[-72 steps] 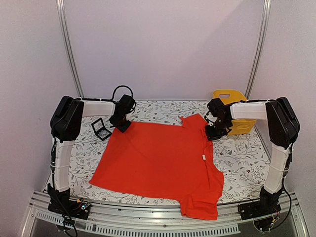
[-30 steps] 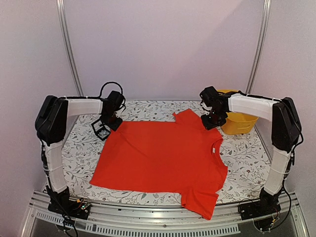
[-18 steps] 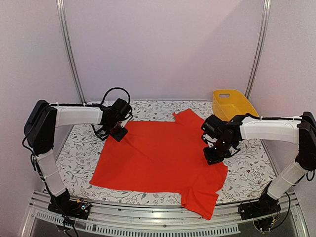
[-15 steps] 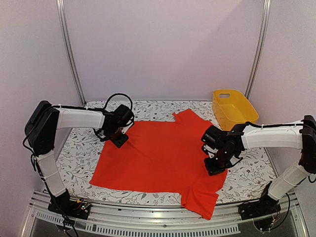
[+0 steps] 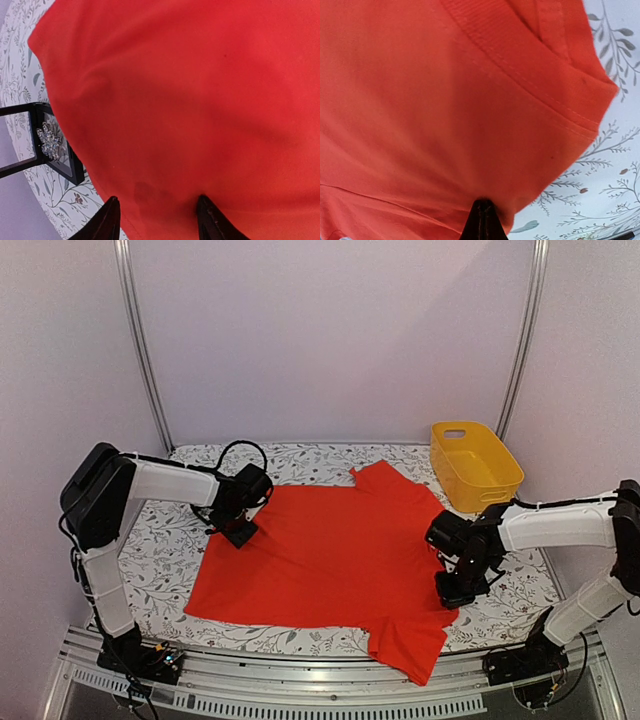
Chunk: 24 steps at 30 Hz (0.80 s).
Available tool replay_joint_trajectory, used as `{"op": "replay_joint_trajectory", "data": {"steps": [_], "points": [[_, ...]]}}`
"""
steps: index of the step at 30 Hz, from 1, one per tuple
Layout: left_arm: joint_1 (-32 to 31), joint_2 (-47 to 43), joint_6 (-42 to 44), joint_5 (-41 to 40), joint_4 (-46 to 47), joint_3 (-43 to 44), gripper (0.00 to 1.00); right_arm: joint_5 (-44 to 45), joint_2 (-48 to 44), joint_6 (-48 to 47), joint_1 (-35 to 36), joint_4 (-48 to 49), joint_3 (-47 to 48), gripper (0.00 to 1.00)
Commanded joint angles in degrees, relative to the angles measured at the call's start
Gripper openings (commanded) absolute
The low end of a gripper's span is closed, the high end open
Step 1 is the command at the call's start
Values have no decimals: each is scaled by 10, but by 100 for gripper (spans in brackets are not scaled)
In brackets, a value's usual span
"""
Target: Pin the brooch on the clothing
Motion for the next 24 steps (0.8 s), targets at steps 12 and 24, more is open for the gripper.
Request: {"op": "replay_joint_trajectory", "data": {"steps": [12,24], "points": [[13,-47,8,40,16,-9,53,-81,-39,34,60,-31,38,0],[105,-181,-69,145,102,-42,53,-49,-1,13,60,-29,50,5]]}}
